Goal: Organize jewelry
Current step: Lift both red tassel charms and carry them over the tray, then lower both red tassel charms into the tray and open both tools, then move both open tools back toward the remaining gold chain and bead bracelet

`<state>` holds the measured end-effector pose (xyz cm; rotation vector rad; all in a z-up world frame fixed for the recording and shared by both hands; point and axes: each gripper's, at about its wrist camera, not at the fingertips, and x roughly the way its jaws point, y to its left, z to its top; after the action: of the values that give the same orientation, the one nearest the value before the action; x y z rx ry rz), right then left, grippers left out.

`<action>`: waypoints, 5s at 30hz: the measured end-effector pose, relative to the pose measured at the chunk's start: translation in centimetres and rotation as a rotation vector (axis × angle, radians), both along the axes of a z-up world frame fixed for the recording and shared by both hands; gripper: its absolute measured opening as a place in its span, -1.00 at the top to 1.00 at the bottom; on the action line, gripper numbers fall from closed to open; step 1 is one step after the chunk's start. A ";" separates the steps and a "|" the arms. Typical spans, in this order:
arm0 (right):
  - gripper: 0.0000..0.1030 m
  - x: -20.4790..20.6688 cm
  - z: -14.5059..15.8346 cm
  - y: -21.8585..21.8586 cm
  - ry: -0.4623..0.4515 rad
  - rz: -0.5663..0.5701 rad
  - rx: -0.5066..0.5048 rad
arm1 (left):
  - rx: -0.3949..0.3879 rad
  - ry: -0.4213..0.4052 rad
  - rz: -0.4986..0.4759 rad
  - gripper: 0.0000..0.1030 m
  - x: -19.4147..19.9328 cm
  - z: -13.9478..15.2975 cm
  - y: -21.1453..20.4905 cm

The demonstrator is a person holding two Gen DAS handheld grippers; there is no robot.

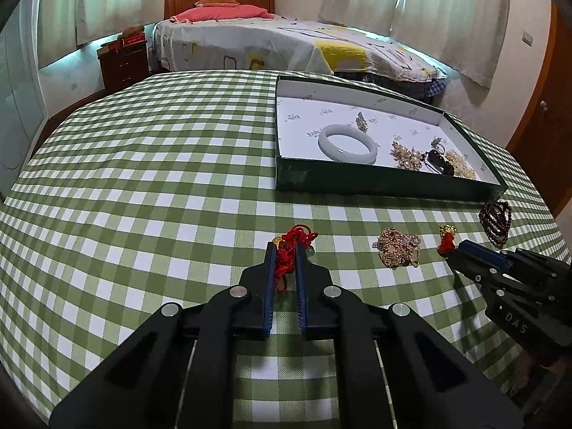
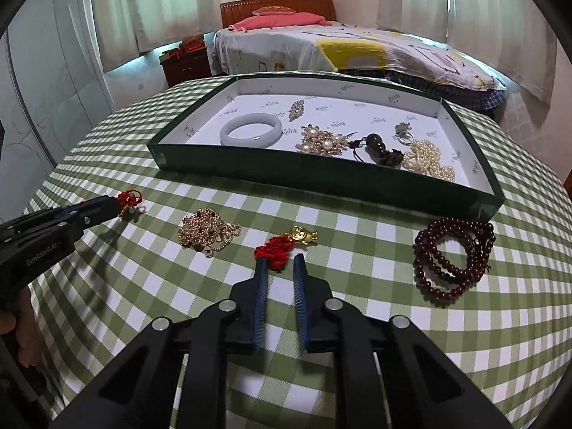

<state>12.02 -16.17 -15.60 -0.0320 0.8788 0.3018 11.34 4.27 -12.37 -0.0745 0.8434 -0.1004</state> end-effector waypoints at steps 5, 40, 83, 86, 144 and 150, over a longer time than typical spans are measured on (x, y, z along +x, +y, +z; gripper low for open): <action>0.40 0.0 0.2 0.2 -0.007 -0.003 0.011 | -0.002 0.000 -0.001 0.80 0.0 0.1 0.0; 0.71 -1.7 3.7 -1.5 -0.130 -0.042 0.003 | -0.032 -0.080 -0.022 0.80 -1.2 3.5 -1.3; 0.71 10.9 11.8 -2.9 -0.387 -0.061 0.022 | -0.050 -0.285 -0.094 0.80 13.8 10.8 -6.9; 0.71 12.5 10.4 -2.7 -0.358 -0.061 0.016 | -0.038 -0.237 -0.090 0.80 16.0 9.0 -7.2; -0.21 17.0 5.3 -3.0 -0.152 -0.086 -0.034 | 0.028 -0.105 -0.045 -0.48 19.0 4.6 -7.5; -0.29 15.1 7.4 -3.4 -0.206 -0.094 -0.034 | 0.015 -0.157 -0.032 -0.54 16.6 7.2 -7.0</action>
<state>27.11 -19.54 -8.24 -0.0526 0.6790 0.1920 27.95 -2.76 -5.16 -0.0385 0.6890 -0.1286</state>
